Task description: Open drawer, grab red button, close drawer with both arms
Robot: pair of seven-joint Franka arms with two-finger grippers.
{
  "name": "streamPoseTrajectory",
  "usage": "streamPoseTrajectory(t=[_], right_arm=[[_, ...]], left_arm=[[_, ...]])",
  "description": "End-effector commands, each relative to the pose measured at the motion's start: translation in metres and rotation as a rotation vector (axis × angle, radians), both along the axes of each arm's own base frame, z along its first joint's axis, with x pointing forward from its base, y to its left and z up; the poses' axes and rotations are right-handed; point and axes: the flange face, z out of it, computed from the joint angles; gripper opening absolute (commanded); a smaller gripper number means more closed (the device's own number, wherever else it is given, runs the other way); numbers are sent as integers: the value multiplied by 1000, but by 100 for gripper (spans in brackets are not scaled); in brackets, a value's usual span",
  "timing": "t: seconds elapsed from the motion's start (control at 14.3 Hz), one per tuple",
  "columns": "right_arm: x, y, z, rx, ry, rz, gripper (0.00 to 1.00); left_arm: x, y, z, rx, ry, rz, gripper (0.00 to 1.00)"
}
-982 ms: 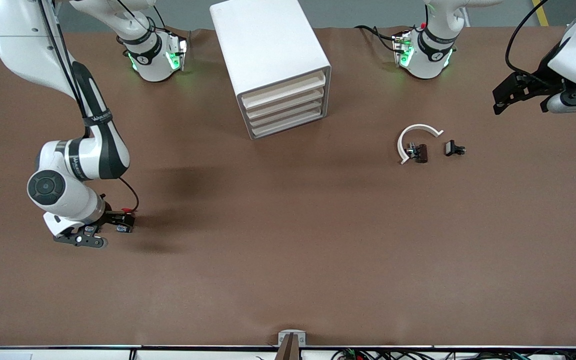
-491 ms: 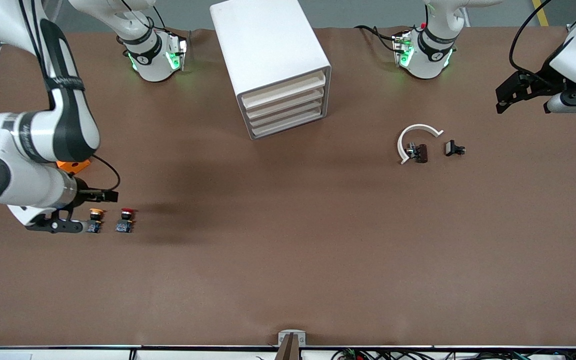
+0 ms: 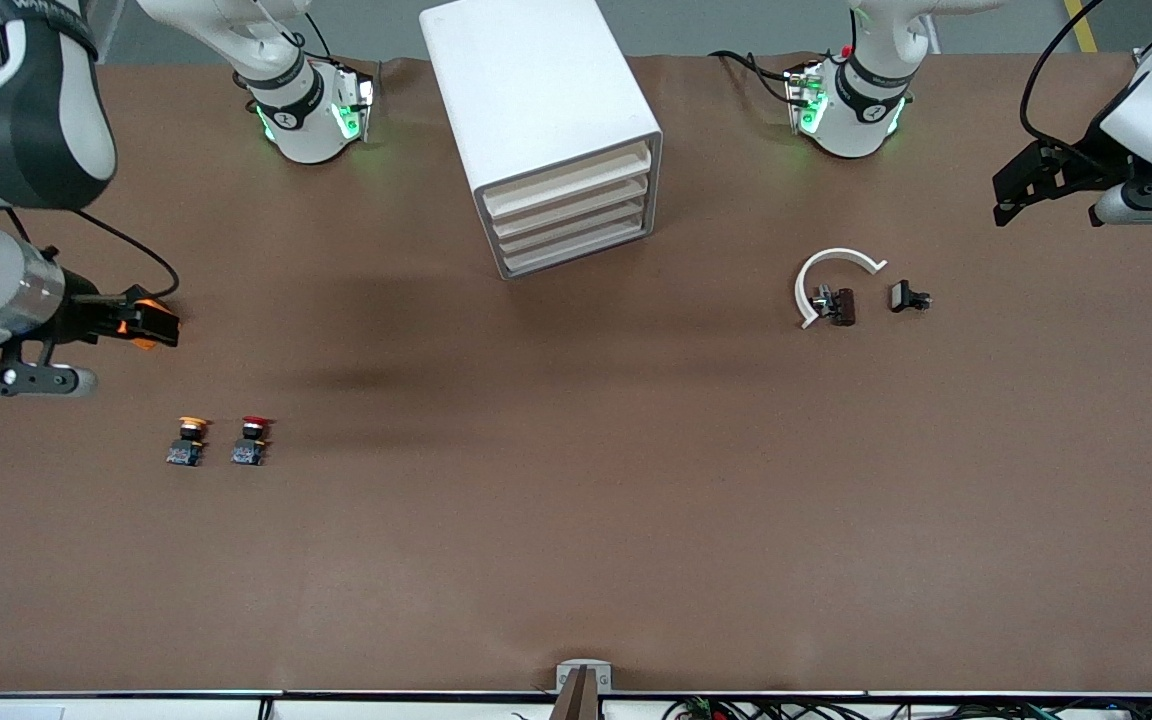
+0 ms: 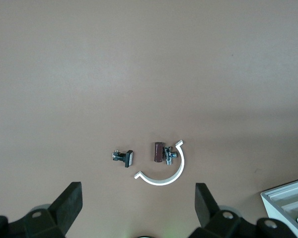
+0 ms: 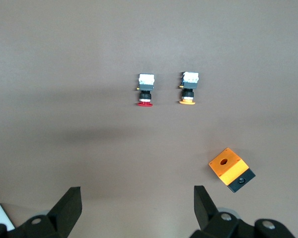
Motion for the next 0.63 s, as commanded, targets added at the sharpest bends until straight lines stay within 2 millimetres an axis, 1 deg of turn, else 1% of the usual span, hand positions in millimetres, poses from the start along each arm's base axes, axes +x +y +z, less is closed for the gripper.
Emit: streamPoseTrajectory(t=[0.0, 0.07, 0.21, 0.28, 0.35, 0.49, 0.56], right_arm=[[-13, -5, 18, 19, -23, 15, 100], [-14, -9, 21, 19, -28, 8, 100], [-11, -7, 31, 17, -50, 1, 100], [-8, -7, 43, 14, -72, 6, 100], [-9, -9, 55, 6, -73, 5, 100], [-15, -16, 89, 7, -76, -4, 100], [-16, -19, 97, 11, -77, -11, 100]], left_arm=[[1, 3, 7, 0, -4, -23, 100], [1, 3, 8, -1, -7, -23, 100], [0, 3, 14, -2, -19, -24, 100], [0, 3, 14, -2, -19, -25, 100], [0, 3, 14, 0, -21, -25, 100], [1, 2, 14, 0, -19, -25, 100], [3, 2, 15, -1, -22, -24, 100]])
